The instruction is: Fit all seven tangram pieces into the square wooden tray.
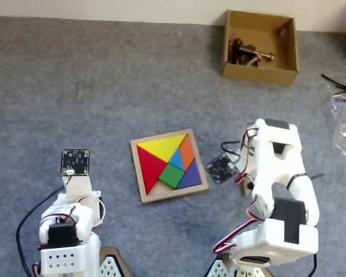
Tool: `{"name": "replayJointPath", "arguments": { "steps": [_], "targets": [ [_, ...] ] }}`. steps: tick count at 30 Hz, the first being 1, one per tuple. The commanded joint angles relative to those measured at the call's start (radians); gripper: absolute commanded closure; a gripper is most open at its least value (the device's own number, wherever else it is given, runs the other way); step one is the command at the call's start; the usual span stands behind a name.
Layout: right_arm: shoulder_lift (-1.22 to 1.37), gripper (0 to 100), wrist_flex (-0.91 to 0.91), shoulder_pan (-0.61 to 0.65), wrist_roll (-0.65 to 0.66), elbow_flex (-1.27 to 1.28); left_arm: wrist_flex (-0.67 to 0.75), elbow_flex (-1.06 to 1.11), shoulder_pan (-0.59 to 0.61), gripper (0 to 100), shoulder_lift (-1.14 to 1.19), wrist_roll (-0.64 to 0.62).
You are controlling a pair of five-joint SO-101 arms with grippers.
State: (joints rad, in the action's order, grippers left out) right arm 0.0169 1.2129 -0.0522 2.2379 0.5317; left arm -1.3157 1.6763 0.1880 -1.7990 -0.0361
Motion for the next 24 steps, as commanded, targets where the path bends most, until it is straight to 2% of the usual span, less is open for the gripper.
{"name": "replayJointPath", "arguments": {
  "steps": [1,6,10,13,20,24],
  "targets": [
    [-0.005,89.0,-0.007,0.054,-0.117,-0.039,-0.008,0.021,0.008,100,0.007,-0.002],
    [-0.005,89.0,-0.024,0.117,-0.287,-0.041,-0.008,0.021,0.008,100,0.007,-0.002],
    [-0.005,89.0,-0.179,0.139,-0.440,-0.038,-0.008,0.021,0.008,100,0.007,-0.002],
    [-0.012,88.6,-0.183,0.136,-0.456,-0.039,-0.008,0.021,0.008,100,0.007,-0.002],
    [-0.013,88.7,-0.036,0.137,-0.454,-0.048,-0.008,0.021,0.008,100,0.007,-0.002],
    [-0.013,88.9,-0.079,0.140,-0.626,-0.044,-0.008,0.021,0.008,100,0.007,-0.002]
  ]
}}
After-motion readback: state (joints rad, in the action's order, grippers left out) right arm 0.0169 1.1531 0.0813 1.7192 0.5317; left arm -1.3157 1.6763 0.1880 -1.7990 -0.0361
